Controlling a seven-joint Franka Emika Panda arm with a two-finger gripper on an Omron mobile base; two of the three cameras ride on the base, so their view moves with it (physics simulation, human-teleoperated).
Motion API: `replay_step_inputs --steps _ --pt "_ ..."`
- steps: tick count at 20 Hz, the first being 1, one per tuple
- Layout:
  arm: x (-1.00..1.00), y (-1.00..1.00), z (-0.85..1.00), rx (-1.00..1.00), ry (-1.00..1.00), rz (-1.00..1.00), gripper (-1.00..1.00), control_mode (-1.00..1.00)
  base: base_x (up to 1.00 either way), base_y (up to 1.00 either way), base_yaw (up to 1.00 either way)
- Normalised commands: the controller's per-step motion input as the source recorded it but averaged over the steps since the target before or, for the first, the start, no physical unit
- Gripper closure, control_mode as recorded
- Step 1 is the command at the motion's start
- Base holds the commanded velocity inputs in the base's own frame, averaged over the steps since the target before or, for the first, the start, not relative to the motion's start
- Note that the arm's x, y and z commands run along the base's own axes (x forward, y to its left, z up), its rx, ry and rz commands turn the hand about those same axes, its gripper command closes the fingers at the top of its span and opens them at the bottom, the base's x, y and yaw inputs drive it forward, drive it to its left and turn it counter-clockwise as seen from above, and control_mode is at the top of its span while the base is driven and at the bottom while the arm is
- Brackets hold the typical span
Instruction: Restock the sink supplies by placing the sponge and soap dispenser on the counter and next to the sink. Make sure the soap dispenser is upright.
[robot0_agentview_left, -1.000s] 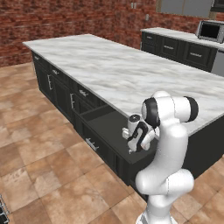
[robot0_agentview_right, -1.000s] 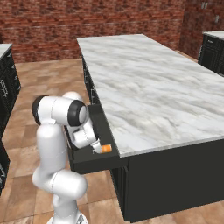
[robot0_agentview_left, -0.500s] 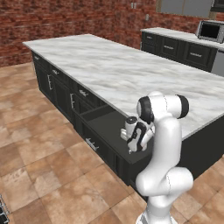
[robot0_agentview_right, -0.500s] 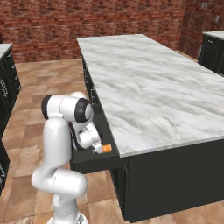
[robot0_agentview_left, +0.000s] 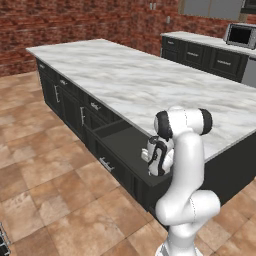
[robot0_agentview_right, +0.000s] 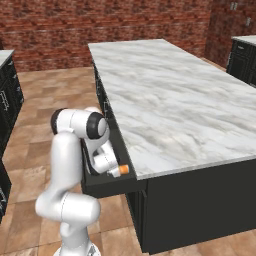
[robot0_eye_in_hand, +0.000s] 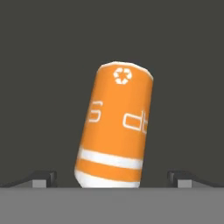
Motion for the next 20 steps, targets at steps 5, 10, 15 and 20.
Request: replay_step_inputs --steps 5,10,15,20 --pt "0.01 -0.05 -0.45 0.01 0.05 -0.03 -1.0 -1.0 0.0 0.0 0.0" --pt "0.1 0.0 -0.53 0.0 0.09 -0.02 1.0 -1.0 0.0 0.0 0.0" --pt "0.08 0.04 0.13 0.01 -0.01 -0.05 1.0 -1.0 0.0 0.0 0.0" --pt "-0.29 0.29 0.63 0.0 -0.11 -0.05 1.0 -1.0 0.0 0.0 0.0"
